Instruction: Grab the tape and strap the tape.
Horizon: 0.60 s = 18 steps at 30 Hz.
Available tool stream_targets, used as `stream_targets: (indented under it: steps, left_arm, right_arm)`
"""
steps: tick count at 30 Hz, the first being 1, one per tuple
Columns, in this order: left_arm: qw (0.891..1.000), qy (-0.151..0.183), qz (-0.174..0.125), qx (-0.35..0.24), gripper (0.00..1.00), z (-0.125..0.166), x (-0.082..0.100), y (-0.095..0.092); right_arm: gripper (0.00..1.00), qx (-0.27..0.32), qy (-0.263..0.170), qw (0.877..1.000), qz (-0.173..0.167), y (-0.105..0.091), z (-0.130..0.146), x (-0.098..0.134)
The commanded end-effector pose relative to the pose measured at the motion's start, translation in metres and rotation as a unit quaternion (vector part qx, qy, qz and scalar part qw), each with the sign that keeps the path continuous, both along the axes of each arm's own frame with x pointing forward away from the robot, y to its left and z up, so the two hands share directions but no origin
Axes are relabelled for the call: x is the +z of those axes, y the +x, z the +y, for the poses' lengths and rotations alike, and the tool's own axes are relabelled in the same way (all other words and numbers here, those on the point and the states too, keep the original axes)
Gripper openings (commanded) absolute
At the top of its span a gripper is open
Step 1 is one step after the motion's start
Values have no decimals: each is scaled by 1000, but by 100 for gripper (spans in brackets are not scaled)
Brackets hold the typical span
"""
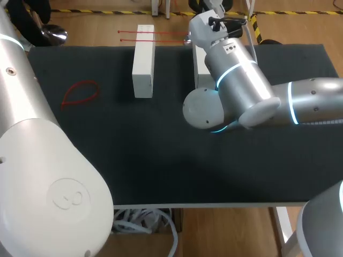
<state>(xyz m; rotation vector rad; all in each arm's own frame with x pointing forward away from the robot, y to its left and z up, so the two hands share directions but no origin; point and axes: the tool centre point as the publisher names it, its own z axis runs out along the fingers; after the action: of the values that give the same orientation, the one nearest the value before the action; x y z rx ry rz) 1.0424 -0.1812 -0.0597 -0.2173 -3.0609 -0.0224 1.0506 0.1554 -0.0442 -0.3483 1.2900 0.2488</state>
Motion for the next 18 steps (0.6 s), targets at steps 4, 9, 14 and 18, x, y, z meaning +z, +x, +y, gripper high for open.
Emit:
stream_targets:
  steps: [4,9,14,18]
  left_arm:
    - [1000,2,1,0,0,-1,2,1]
    - [1000,2,1,0,0,-1,2,1]
    - [1000,2,1,0,0,-1,2,1]
    - [1000,2,1,0,0,-1,2,1]
  right_arm:
    - [0,2,-5,1000,3,-3,1,3]
    - [0,-2,-5,1000,3,-4,-1,4]
    - [0,-5,-6,1000,4,-4,-3,4]
    - [0,-4,-6,1000,5,-3,-2,5]
